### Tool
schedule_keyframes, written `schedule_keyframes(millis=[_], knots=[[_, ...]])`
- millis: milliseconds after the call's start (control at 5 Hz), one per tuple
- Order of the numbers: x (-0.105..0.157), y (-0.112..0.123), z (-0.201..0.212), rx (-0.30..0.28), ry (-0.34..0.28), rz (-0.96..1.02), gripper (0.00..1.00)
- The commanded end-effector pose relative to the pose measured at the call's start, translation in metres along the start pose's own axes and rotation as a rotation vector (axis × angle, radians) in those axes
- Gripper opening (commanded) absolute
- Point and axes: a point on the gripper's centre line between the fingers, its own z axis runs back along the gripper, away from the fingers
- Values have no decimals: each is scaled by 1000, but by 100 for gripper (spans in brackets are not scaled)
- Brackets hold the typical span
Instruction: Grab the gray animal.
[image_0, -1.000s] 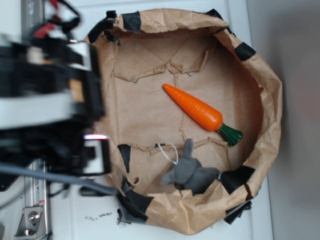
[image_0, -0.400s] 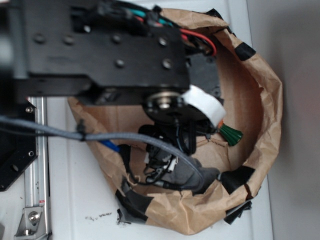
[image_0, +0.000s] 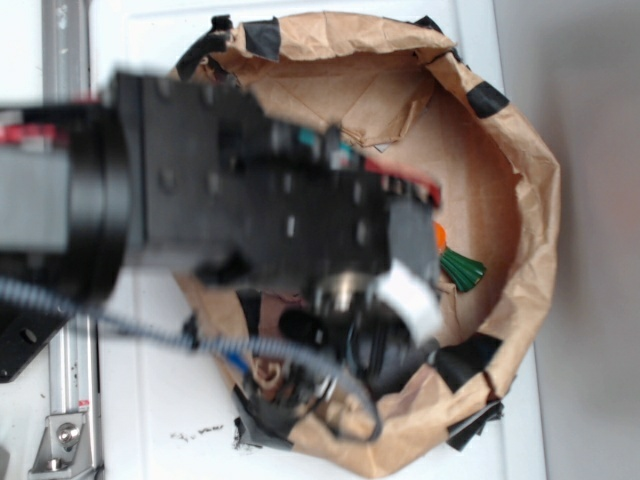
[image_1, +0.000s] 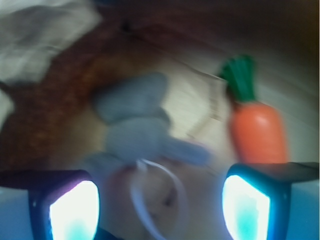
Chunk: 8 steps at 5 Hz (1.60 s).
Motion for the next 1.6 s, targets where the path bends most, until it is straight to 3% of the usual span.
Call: schedule_keyframes(millis=[0,200,400,600,800,1000,1200,1400], knots=[[26,-13,-42,10,-48,-68,100],[22,-15,-70,1,-19,-61,0],[11,-13,-75,96,42,-2,0],[14,-6,-32,141,-19,58,0],[5,24,23,184,-61,217,0],[-17,36,79,198,102,435,0],[-28,36,129,201,-7,437,0],[-33,31,136,284,-79,601,0]])
